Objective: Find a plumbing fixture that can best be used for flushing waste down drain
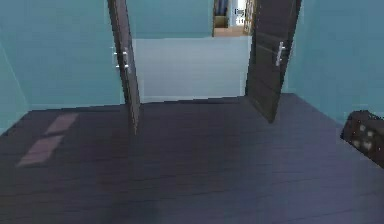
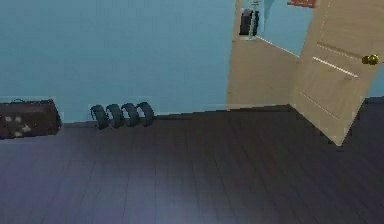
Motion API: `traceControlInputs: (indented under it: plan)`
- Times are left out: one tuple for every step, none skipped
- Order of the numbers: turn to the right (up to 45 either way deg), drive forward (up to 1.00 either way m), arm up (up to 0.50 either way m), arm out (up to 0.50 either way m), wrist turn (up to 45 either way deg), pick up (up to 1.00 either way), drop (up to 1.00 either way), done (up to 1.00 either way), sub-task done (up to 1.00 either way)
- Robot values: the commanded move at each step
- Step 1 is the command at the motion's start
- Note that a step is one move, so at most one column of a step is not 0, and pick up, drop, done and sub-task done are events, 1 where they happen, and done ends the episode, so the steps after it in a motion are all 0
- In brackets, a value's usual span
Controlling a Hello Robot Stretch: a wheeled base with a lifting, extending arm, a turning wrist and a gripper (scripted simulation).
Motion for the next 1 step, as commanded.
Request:
traceControlInputs:
  plan:
    - [0.0, 1.00, 0.00, 0.00, 0.0, 0.00, 0.00, 0.00, 0.00]
